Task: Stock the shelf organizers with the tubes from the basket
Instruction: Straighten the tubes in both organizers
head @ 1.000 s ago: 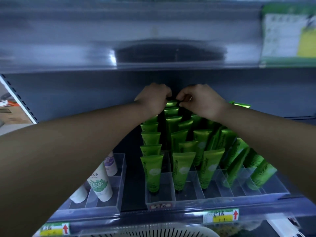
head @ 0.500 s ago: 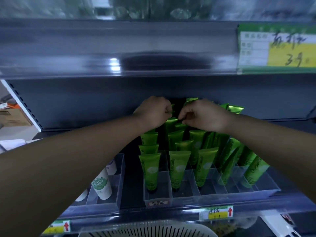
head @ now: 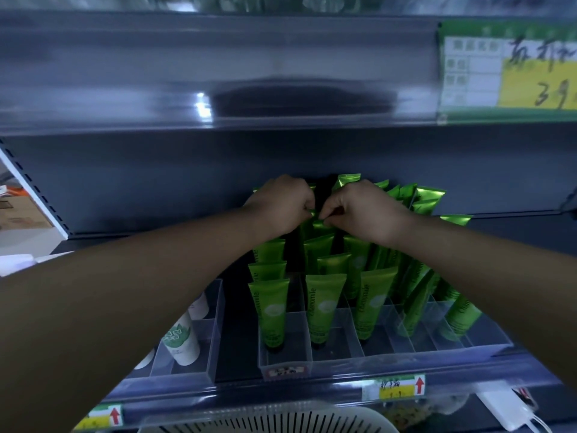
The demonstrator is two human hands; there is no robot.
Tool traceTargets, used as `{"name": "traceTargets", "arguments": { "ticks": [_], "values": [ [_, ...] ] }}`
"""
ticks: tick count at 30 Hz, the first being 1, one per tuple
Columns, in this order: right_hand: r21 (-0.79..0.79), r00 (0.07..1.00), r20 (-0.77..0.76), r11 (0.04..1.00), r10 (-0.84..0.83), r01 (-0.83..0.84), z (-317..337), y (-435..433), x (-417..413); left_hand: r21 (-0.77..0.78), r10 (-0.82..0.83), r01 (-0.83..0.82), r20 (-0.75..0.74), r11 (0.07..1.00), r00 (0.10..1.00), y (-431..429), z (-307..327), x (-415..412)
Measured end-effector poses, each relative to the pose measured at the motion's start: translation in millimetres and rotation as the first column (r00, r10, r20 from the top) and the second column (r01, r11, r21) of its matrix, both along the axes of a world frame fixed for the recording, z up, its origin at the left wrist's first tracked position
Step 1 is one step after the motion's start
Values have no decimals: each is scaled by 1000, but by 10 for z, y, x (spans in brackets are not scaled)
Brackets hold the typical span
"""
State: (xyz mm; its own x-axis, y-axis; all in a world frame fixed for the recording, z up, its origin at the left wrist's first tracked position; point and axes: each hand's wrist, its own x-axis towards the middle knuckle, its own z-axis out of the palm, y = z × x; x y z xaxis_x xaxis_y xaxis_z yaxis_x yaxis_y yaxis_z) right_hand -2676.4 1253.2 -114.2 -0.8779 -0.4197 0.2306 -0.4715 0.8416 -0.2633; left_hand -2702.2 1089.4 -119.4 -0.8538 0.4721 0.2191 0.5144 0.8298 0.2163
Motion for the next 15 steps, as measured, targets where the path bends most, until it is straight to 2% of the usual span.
{"name": "traceTargets", "arguments": {
  "ticks": [15],
  "values": [
    [-41, 1000, 15, 999, 25, -24, -24, -198, 12, -75, 51, -54, -31, 996, 998, 8, 56, 10]
  ]
}}
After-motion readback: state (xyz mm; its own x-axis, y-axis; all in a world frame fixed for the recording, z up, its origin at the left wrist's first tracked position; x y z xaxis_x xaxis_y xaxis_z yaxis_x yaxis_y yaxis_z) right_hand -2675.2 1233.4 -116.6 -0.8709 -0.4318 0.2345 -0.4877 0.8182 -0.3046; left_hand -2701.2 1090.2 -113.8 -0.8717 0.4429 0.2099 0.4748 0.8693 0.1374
